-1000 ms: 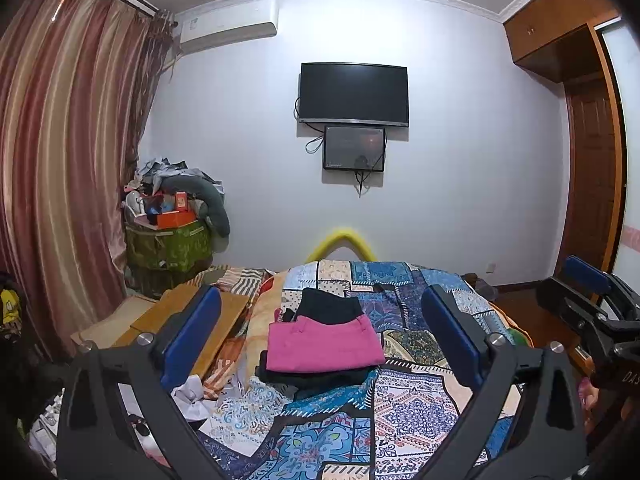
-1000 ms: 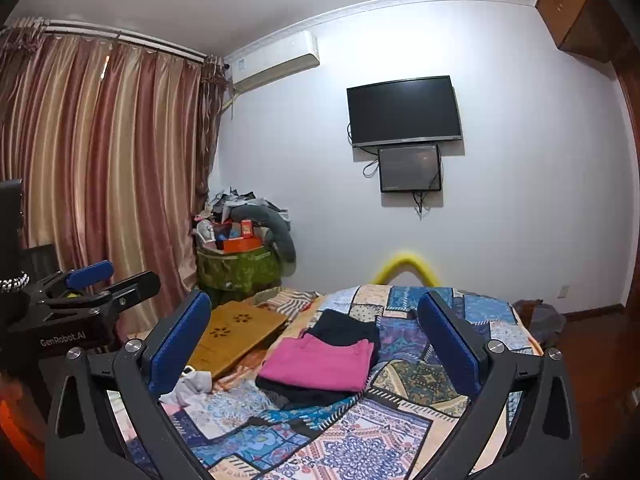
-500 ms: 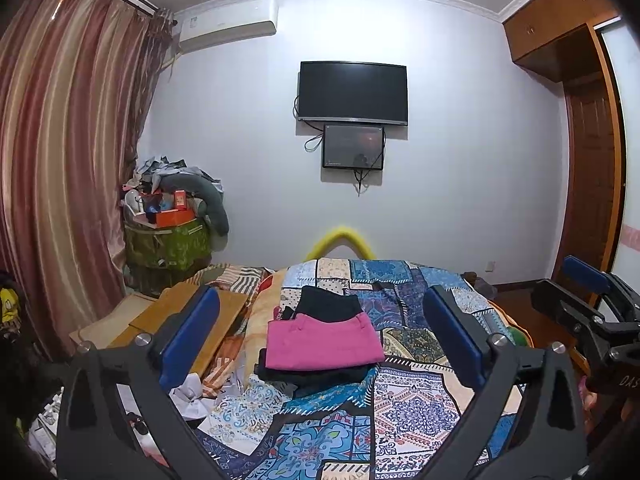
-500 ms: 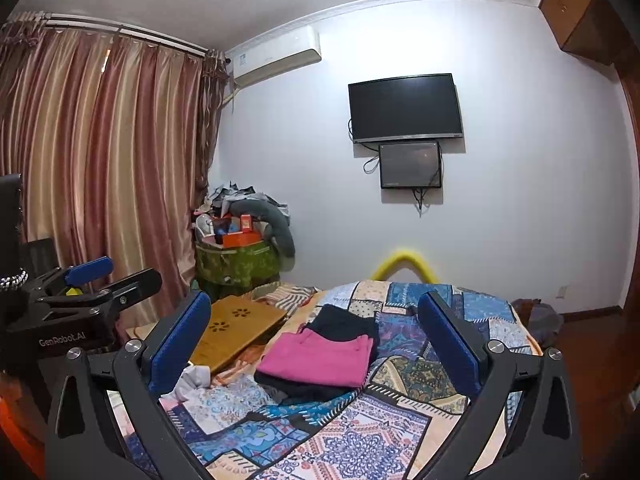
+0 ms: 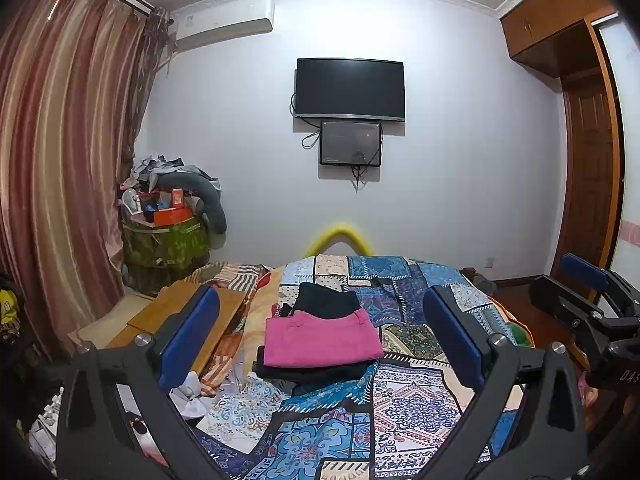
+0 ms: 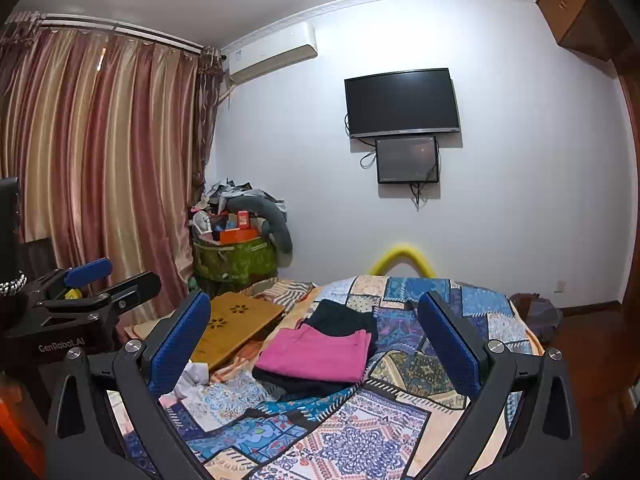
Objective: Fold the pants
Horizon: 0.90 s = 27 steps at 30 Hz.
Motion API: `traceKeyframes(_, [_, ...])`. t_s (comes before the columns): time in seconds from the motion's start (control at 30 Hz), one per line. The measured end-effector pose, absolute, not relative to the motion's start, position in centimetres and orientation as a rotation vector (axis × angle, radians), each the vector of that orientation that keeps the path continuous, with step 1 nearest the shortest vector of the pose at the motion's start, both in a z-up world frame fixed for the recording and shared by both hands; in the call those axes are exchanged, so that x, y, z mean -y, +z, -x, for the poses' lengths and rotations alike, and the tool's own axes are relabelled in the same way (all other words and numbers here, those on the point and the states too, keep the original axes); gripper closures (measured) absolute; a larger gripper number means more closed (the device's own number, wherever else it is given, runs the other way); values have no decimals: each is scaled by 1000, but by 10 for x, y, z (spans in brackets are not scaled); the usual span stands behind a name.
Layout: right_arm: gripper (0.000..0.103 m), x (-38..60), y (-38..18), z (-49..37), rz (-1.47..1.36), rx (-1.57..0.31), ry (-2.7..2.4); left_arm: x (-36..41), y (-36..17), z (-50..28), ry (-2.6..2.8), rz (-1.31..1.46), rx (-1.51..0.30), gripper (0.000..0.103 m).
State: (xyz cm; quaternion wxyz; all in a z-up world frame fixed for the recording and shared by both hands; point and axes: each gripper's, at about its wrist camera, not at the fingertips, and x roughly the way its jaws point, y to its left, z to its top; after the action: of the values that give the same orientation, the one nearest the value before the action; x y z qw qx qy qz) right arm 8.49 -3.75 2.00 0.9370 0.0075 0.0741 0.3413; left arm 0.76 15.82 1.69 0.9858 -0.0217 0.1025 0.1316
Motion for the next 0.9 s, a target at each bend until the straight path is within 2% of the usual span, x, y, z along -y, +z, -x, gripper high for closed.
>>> traceKeyframes(0.9, [0, 39, 20, -87, -17, -166, 694, -156, 16, -11, 235, 39, -220, 0])
